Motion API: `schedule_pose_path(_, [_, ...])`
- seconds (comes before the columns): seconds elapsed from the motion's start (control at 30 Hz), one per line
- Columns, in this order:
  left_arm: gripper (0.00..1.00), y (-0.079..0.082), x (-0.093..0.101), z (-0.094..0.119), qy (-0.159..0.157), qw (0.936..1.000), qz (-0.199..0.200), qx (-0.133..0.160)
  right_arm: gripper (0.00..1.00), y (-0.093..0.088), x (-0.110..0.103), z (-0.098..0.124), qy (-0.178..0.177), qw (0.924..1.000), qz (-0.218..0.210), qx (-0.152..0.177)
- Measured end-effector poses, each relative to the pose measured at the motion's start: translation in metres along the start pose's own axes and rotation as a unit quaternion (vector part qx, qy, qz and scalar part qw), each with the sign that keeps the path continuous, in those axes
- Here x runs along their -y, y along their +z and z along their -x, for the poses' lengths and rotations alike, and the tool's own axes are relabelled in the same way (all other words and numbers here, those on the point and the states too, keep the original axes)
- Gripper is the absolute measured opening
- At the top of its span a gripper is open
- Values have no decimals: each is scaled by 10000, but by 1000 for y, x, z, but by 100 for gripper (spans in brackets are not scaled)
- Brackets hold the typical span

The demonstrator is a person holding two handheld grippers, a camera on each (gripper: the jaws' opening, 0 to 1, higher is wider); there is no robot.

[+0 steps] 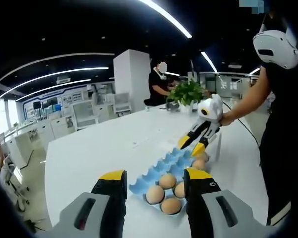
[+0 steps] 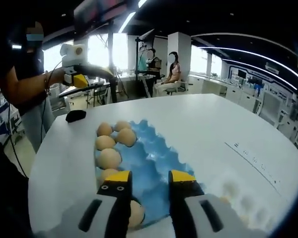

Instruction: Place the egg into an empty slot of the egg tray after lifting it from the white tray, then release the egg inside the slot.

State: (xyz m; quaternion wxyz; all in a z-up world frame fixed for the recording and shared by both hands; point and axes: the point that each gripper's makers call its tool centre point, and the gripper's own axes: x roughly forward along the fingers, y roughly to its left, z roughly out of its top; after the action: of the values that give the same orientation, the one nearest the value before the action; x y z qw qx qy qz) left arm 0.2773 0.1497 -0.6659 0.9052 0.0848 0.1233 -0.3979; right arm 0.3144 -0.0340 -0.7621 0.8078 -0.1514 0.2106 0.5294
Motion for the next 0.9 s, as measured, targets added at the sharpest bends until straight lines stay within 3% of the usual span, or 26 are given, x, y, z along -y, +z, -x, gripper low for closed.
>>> schedule_pose_path(0.37, [46, 3, 1, -2, -16, 10000, -12, 17, 28, -24, 22, 37, -437, 9988, -211, -90])
schedule_pose_path(0.9, [46, 5, 5, -6, -61, 10000, -26, 18, 28, -66, 55, 94, -1069, 9926, -327, -469])
